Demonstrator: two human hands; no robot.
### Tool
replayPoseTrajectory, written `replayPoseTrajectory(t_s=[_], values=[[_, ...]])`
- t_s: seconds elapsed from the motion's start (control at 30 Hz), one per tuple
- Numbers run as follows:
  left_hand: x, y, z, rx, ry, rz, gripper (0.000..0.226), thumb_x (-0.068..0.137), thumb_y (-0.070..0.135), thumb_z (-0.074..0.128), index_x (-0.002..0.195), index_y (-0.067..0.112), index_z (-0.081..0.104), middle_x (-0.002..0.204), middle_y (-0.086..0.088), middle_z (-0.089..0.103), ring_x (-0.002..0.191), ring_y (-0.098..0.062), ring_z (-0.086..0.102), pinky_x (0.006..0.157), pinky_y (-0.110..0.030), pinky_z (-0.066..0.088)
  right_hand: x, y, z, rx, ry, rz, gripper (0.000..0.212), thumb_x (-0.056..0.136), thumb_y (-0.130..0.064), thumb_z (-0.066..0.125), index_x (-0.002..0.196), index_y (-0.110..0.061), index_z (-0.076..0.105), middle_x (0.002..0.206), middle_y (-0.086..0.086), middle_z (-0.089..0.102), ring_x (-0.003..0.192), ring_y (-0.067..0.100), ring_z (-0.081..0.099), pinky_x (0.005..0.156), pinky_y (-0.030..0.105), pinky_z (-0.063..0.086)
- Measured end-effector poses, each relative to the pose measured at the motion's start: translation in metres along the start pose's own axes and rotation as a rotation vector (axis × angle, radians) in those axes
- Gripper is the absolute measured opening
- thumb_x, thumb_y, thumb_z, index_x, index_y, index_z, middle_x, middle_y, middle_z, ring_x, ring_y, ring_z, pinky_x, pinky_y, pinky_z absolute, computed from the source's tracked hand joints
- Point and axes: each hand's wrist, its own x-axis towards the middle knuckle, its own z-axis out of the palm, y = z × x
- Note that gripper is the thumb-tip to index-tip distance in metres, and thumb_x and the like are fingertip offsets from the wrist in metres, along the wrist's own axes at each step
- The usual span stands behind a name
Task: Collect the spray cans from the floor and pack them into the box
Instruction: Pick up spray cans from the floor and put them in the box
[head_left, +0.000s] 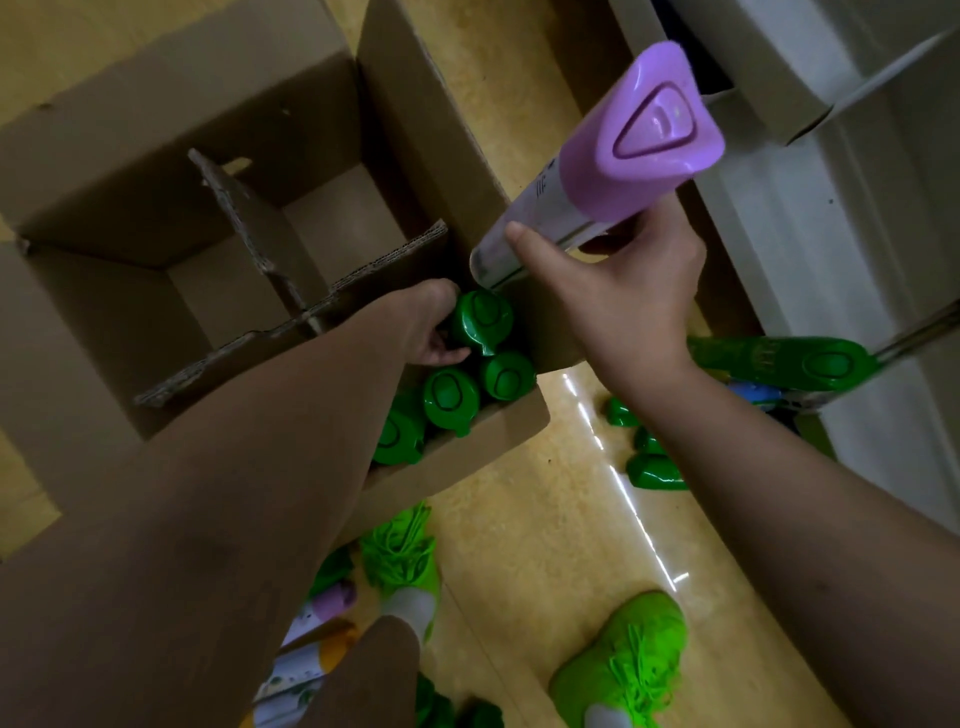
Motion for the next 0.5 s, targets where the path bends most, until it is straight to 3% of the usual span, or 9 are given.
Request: replayPoseTrajectory(t_s=[0.1,0.27,0.43,0.5], values=[[-0.008,0.008,-0.002,0.02,-0.018,0.008,0.045,0.09,0.047,0.06,0.122,0.015,0.059,0.117,-0.017,0.062,0.092,-0.035,0.067,0.052,-0.034,0.058,-0.001,-0.003,0.005,-0.011,-0.013,-0.01,0.052,0.072,-0.042,0.08,0.11,-0.011,0.064,0.098,-0.013,0.058,0.089,0.009,0.061,0.075,0.036,0.055],[-0.019,0.015,0.002,0.021,-0.072,0.082,0.024,0.093,0.038,0.061,0.106,0.017,0.063,0.11,-0.011,0.067,0.1,-0.031,0.066,0.049,-0.035,0.058,-0.005,-0.005,0.006,-0.036,-0.029,-0.018,0.053,0.071,-0.045,0.078,0.11,-0.011,0.066,0.099,-0.012,0.06,0.09,0.01,0.062,0.076,0.036,0.055],[-0.012,0.001,-0.004,-0.204,-0.112,0.049,0.031,0.095,0.034,0.056,0.116,0.011,0.061,0.11,-0.016,0.069,0.09,-0.03,0.072,0.055,-0.037,0.058,-0.005,-0.008,0.004,-0.024,-0.016,-0.031,0.054,0.071,-0.045,0.078,0.111,-0.011,0.066,0.101,-0.012,0.06,0.092,0.01,0.062,0.077,0.037,0.054],[-0.008,-0.006,-0.008,-0.146,-0.079,0.064,0.034,0.095,0.037,0.05,0.121,0.016,0.059,0.113,-0.015,0.069,0.091,-0.028,0.069,0.055,-0.033,0.057,-0.005,-0.009,0.003,-0.017,-0.013,-0.035,0.053,0.072,-0.044,0.079,0.113,-0.012,0.065,0.103,-0.013,0.06,0.093,0.01,0.062,0.078,0.037,0.055]])
